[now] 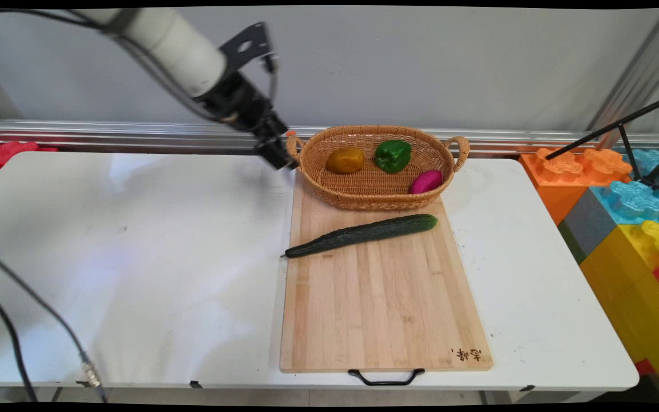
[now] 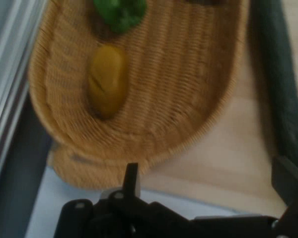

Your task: Pick up the potato from the vegetable basket

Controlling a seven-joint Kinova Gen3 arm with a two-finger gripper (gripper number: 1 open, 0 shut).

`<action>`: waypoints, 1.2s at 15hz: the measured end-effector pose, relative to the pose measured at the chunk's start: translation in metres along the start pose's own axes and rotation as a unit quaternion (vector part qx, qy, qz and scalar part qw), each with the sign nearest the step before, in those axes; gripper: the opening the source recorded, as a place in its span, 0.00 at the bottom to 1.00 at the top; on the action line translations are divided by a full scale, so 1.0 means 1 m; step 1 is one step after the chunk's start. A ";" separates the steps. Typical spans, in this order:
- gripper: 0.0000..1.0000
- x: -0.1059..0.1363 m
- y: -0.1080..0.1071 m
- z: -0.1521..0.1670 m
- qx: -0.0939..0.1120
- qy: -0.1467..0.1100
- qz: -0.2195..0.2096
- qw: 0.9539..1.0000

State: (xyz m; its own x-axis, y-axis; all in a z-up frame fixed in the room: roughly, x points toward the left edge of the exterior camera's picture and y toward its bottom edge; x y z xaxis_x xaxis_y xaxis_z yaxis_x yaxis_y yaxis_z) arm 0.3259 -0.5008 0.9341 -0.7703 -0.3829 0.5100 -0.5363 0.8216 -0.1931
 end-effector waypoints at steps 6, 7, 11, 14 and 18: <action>1.00 0.053 -0.019 0.061 0.047 -0.024 0.002 0.999; 1.00 0.058 -0.022 0.074 0.053 -0.029 0.004 0.998; 1.00 0.068 -0.032 0.125 0.072 -0.040 0.013 0.997; 1.00 0.068 -0.039 0.162 0.083 -0.043 0.014 0.996; 1.00 0.067 -0.045 0.199 0.087 -0.043 0.012 0.995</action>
State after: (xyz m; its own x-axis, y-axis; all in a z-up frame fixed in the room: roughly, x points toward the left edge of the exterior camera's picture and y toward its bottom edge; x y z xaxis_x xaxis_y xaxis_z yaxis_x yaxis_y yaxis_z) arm 0.2300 -0.6472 0.8099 -0.8063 -0.4049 0.4313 -0.5632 0.7483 -0.3504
